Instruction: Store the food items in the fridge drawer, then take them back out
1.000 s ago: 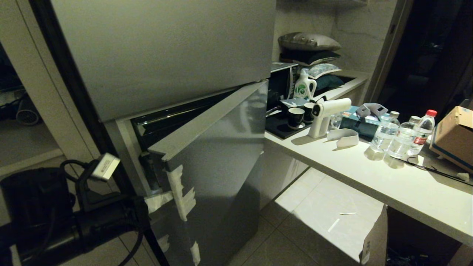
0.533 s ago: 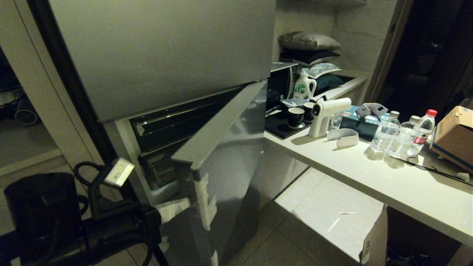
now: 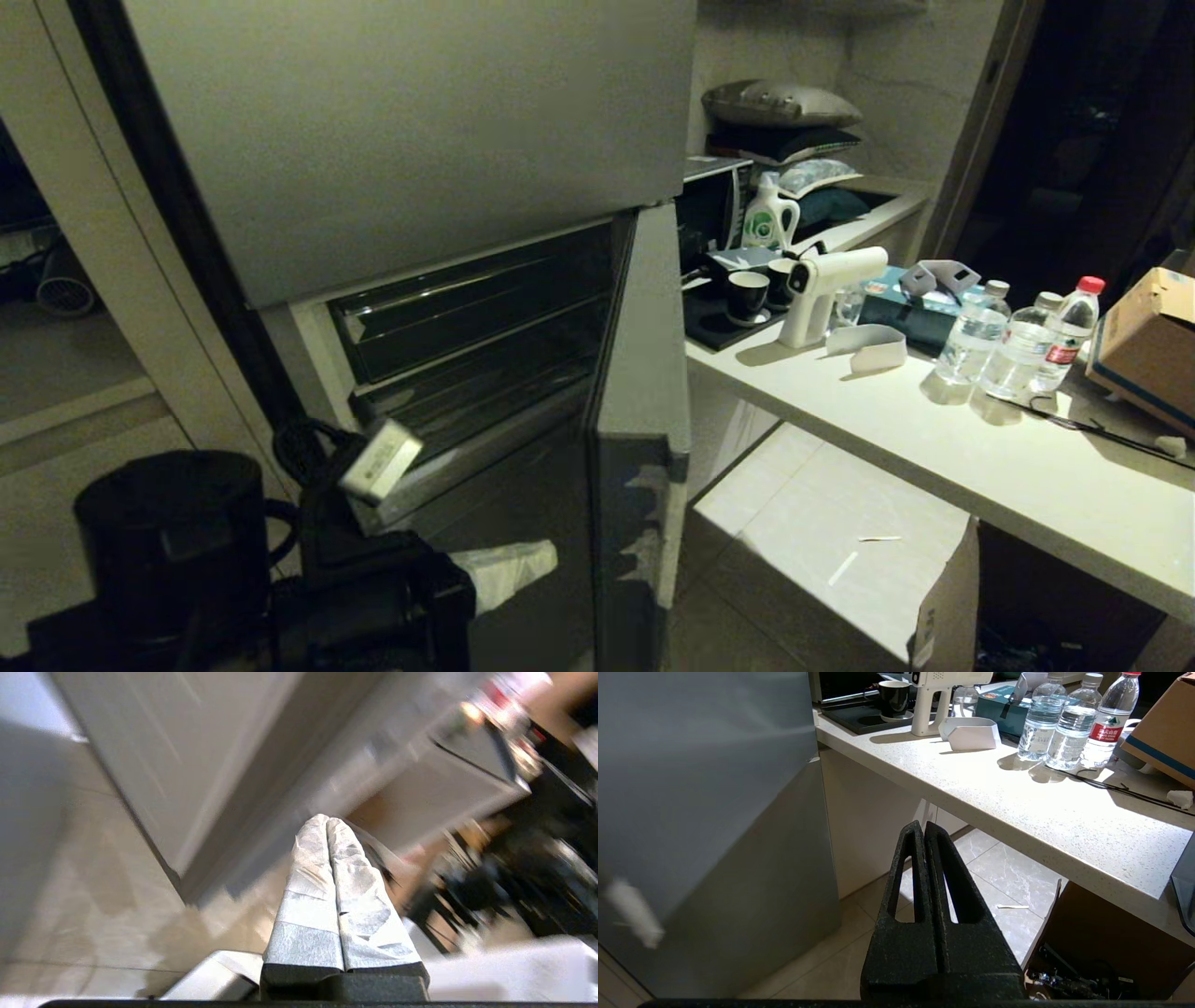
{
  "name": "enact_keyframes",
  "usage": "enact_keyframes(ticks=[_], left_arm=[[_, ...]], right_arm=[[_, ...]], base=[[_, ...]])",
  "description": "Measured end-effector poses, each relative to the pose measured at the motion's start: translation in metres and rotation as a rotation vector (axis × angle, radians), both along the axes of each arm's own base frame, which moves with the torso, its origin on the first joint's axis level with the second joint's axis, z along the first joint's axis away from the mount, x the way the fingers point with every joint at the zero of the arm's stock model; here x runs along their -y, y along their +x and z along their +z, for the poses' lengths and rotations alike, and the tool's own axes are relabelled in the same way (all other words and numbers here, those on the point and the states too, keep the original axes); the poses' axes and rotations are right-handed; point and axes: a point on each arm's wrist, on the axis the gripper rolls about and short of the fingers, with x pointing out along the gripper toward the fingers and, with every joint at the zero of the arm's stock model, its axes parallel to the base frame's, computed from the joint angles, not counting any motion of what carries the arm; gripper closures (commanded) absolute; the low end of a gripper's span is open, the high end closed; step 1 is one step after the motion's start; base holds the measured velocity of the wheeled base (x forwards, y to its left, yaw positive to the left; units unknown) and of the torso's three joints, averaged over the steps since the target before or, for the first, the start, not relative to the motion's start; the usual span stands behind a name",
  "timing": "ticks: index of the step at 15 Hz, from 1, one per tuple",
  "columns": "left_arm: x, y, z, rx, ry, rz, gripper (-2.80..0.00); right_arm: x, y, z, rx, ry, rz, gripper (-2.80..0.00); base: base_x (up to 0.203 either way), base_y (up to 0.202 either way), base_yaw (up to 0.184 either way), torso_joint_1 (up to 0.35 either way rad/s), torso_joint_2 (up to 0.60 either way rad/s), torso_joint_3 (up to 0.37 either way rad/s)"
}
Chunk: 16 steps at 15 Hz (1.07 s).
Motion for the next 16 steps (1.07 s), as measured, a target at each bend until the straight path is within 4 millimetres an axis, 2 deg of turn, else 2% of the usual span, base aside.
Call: enact_keyframes(ticks=[2, 4, 6, 7, 11, 12, 14, 16], left_arm=[[0.008, -0.008, 0.002, 0.007, -0.006, -0.044, 0.0], [0.007, -0.012, 0.006, 0.029, -0.011, -0.021, 0.0], [-0.001, -0.02, 0.022, 0.1, -0.043, 0.044, 0.0], [-0.008, -0.026, 0.037, 0.161, -0.074, 0.084, 0.0], [-0.048, -0.065, 0.101, 0.403, -0.07, 0.285, 0.0], [-0.061, -0.077, 0.11, 0.425, -0.038, 0.325, 0.0], [-0.091, -0.101, 0.116, 0.415, 0.048, 0.421, 0.0], [-0.115, -0.117, 0.108, 0.377, 0.138, 0.598, 0.0]], right_arm=[[0.0, 0.0, 0.0, 0.0, 0.0, 0.0, 0.0], [0.0, 0.0, 0.0, 0.0, 0.0, 0.0, 0.0], [0.0, 0.0, 0.0, 0.0, 0.0, 0.0, 0.0], [0.0, 0.0, 0.0, 0.0, 0.0, 0.0, 0.0], [0.0, 0.0, 0.0, -0.001, -0.002, 0.0, 0.0], [0.0, 0.0, 0.0, 0.0, 0.0, -0.001, 0.0], [0.0, 0.0, 0.0, 0.0, 0.0, 0.0, 0.0], [0.0, 0.0, 0.0, 0.001, -0.001, 0.0, 0.0]], base=[[0.0, 0.0, 0.0, 0.0, 0.0, 0.0], [0.0, 0.0, 0.0, 0.0, 0.0, 0.0], [0.0, 0.0, 0.0, 0.0, 0.0, 0.0], [0.0, 0.0, 0.0, 0.0, 0.0, 0.0], [0.0, 0.0, 0.0, 0.0, 0.0, 0.0], [0.0, 0.0, 0.0, 0.0, 0.0, 0.0], [0.0, 0.0, 0.0, 0.0, 0.0, 0.0], [0.0, 0.0, 0.0, 0.0, 0.0, 0.0]])
